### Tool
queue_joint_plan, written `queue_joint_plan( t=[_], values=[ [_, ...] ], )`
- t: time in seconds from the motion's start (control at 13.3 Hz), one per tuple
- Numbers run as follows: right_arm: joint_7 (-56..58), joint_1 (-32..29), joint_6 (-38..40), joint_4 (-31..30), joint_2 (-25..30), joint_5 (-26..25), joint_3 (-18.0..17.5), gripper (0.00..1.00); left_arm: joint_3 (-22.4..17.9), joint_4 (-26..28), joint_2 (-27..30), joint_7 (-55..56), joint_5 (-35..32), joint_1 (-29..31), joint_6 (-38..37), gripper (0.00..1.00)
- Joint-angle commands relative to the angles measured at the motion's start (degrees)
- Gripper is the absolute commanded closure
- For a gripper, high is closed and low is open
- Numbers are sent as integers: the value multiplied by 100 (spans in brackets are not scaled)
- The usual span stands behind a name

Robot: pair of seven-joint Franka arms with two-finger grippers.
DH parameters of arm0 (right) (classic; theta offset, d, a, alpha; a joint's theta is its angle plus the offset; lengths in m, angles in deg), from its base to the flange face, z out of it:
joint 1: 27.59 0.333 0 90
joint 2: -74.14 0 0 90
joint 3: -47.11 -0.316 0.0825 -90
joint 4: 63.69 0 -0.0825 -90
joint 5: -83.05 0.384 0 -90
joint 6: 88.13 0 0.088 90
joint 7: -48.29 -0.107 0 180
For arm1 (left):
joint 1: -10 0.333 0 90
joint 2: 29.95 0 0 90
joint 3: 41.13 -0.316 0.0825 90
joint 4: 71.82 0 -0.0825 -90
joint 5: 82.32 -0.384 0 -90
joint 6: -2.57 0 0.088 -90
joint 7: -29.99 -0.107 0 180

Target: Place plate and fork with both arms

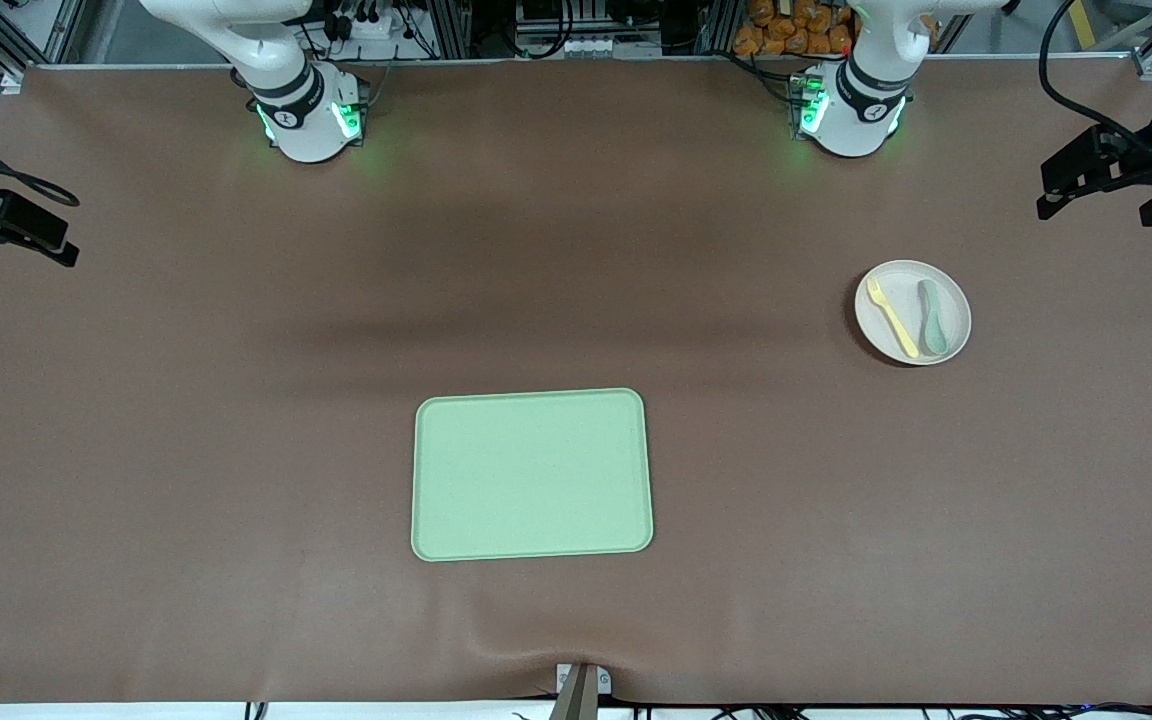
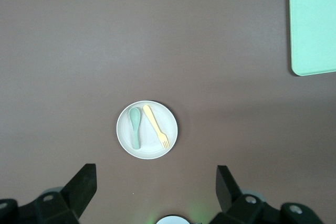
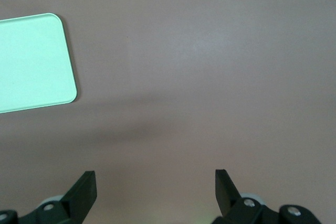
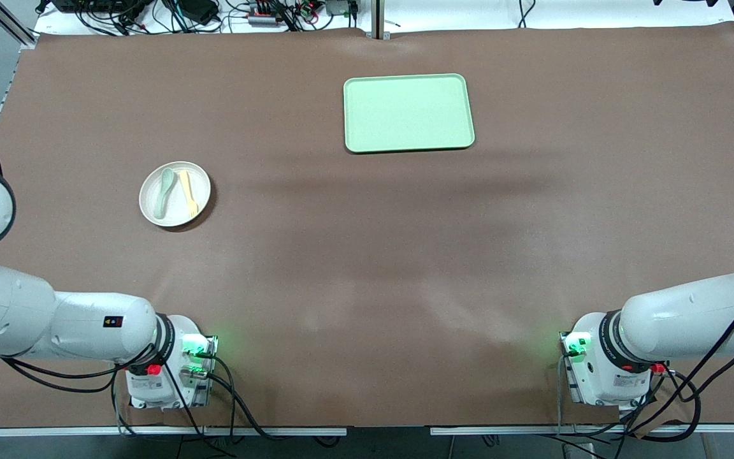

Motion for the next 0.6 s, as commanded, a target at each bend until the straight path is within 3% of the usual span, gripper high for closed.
queue_joint_plan(
  t=[0.0, 0.53],
  values=[
    [-12, 13, 56, 34, -6, 56, 38, 0, -11, 54, 88, -43, 112, 23, -31, 0],
    [-12, 13, 74, 34, -6, 56, 38, 0, -46, 71, 79, -52, 121, 40, -75, 0]
  ],
)
